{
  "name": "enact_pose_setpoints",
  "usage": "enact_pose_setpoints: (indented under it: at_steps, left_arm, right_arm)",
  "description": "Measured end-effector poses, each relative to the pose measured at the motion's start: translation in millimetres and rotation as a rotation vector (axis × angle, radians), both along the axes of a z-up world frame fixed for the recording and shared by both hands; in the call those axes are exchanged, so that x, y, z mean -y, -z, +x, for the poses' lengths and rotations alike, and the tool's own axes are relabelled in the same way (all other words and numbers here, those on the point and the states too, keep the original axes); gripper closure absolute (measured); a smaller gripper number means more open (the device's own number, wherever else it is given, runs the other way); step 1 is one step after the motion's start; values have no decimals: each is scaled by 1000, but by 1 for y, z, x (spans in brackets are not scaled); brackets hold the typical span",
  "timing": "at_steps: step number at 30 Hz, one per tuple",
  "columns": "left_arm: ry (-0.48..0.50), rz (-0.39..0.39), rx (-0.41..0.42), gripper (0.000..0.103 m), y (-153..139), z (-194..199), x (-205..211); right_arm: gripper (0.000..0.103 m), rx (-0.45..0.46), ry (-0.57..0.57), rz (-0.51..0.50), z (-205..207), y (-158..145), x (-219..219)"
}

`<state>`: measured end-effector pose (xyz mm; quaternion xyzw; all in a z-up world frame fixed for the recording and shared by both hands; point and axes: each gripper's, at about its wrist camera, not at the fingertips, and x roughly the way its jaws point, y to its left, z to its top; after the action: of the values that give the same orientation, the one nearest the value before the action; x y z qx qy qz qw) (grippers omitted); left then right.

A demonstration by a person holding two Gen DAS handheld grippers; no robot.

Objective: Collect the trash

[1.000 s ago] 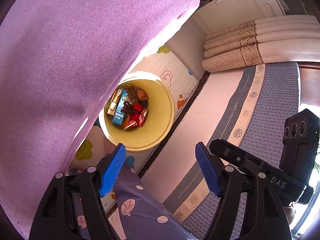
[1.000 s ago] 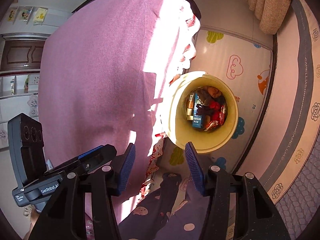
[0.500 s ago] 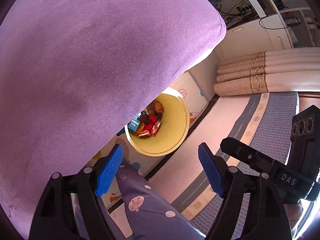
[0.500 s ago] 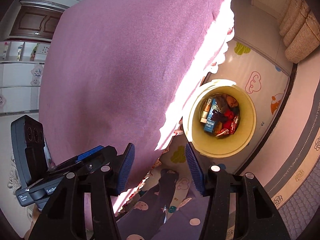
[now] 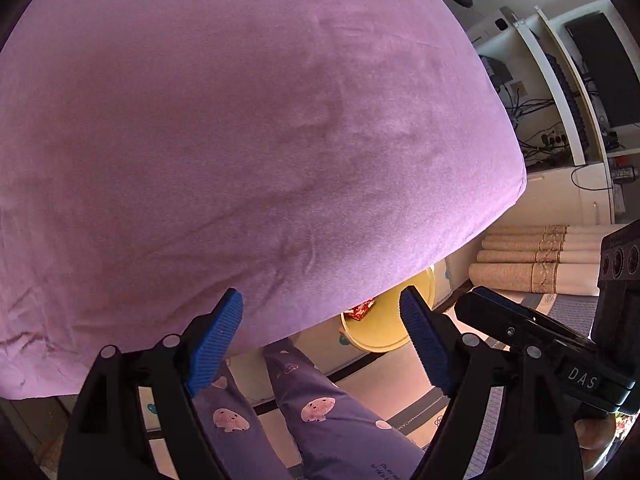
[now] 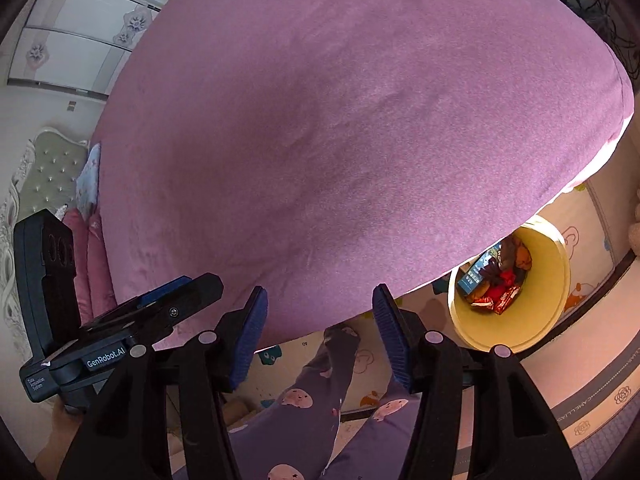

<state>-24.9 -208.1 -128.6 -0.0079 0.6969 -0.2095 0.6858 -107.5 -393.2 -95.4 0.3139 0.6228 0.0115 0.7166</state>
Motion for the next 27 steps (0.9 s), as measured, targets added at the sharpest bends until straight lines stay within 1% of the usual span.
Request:
enact_pose_setpoints:
  at_steps: [3, 8, 11, 14, 16, 18, 19, 20, 24, 27]
  left_arm:
    - [-59, 10, 21, 22, -8, 3, -32]
    - [-143, 16, 26, 22, -16, 3, -72]
    - [-183, 9, 31, 22, -24, 4, -91]
    - [-203, 7, 64, 21, -38, 3, -103]
    - [-215, 5, 106, 18, -53, 2, -109]
    - [-230, 21, 166, 16, -72, 0, -117]
    - [-236, 28, 199, 14, -82, -1, -120]
    - [-241, 35, 229, 12, -92, -1, -123]
    - [-267, 52, 334, 9, -132, -3, -135]
    - [-292, 75, 389, 7, -158, -6, -144]
  right_arm:
    - [48, 11, -56, 0, 19, -6, -25]
    - [48, 26, -136, -10, 40, -16, -56]
    - [48, 38, -170, -29, 45, -25, -70]
    - [48, 62, -201, -44, 45, -40, -82]
    - [41, 79, -217, -52, 47, -53, -90]
    - [38, 94, -217, -70, 46, -68, -96]
    - [35, 109, -219, -72, 46, -75, -99]
    - [35, 124, -222, -80, 46, -83, -102]
    - [29, 196, -224, -109, 49, -115, -112]
    - [25, 249, -209, -152, 50, -136, -113]
